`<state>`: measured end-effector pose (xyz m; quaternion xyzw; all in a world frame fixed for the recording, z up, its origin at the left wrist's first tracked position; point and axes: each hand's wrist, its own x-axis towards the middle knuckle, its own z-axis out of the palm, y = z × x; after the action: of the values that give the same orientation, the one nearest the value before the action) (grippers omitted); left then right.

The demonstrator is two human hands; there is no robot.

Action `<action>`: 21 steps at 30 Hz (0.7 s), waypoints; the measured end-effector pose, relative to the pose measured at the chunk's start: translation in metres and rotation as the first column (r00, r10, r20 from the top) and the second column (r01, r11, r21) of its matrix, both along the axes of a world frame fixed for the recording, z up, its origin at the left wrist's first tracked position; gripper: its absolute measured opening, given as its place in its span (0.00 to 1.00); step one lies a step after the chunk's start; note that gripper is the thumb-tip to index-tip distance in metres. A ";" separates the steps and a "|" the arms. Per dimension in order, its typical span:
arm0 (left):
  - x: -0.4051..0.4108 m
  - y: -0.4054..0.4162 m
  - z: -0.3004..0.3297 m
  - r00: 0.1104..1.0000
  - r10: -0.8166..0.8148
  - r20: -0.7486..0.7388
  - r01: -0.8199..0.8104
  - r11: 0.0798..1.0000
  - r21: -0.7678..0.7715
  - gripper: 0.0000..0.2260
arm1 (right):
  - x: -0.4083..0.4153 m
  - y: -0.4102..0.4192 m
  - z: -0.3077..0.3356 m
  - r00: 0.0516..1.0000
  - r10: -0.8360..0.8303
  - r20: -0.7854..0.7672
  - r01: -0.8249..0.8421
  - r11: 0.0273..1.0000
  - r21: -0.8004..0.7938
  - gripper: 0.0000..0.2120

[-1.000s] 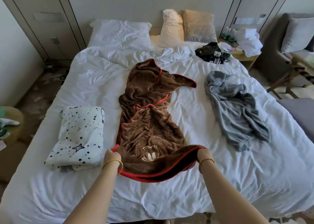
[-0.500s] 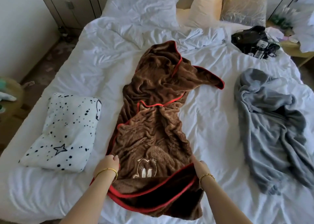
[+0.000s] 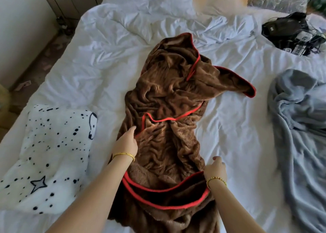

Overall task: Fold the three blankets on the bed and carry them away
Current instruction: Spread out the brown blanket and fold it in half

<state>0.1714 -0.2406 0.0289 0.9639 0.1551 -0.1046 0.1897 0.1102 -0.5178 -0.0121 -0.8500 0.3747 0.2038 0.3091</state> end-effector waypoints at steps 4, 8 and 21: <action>0.071 -0.017 -0.021 0.983 -0.140 0.122 0.142 0.990 -0.009 0.23 | 0.035 0.004 -0.026 0.999 0.022 -0.039 -0.022 1.000 0.005 0.23; 0.118 -0.049 -0.056 0.873 -0.457 -0.173 0.480 0.869 0.125 0.20 | 0.053 0.014 -0.050 0.985 0.099 -0.143 -0.098 0.995 0.014 0.18; 0.185 0.027 -0.037 0.834 0.491 0.251 -0.410 0.857 -0.313 0.15 | 0.061 0.014 -0.073 0.972 0.069 -0.225 -0.064 0.998 0.029 0.09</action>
<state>0.3560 -0.2135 -0.0084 0.8720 0.3317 0.0838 0.3500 0.1711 -0.5042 -0.0851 -0.8301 0.3766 0.3134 0.2664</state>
